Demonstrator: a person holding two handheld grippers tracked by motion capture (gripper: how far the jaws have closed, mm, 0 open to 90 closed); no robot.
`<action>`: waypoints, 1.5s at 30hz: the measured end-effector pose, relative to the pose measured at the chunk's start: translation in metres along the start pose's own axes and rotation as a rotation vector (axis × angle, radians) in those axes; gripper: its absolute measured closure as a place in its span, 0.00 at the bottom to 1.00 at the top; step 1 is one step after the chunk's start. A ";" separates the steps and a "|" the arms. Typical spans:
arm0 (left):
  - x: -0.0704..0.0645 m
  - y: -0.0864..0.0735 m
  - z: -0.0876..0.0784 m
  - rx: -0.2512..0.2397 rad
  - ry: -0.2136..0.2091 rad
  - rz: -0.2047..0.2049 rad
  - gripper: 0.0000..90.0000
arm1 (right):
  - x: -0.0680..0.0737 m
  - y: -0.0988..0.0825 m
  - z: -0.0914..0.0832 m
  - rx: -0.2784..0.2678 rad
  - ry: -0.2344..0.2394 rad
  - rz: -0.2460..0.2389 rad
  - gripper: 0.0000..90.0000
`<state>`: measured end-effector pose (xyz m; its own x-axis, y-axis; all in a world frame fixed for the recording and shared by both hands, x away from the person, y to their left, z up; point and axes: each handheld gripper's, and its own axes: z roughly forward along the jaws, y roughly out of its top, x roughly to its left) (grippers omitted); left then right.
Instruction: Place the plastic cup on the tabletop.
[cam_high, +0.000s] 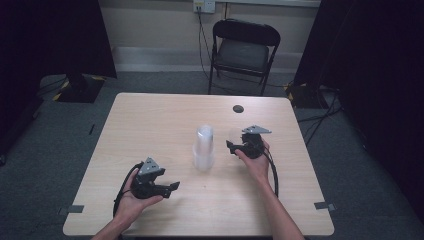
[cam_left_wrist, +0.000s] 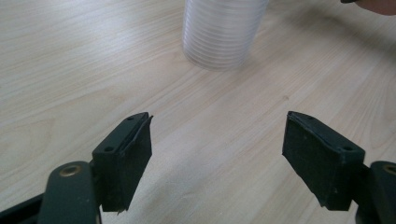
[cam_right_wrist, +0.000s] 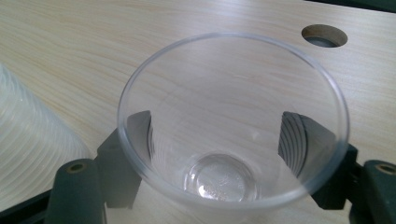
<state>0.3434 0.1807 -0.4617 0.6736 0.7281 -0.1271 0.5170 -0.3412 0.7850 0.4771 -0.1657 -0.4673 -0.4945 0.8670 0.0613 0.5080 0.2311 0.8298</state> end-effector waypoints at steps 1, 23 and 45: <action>0.000 0.000 0.000 0.002 0.001 0.003 0.27 | 0.000 0.000 0.000 0.002 0.005 0.003 0.28; 0.007 0.000 -0.002 0.005 0.019 -0.027 0.25 | -0.005 -0.014 -0.014 0.032 0.038 0.041 0.19; 0.011 0.000 -0.004 0.012 0.034 -0.045 0.25 | -0.010 -0.025 -0.063 0.044 0.050 0.044 0.21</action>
<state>0.3488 0.1912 -0.4608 0.6311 0.7626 -0.1417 0.5533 -0.3146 0.7713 0.4244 -0.2077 -0.4538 -0.5051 0.8539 0.1258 0.5603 0.2134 0.8003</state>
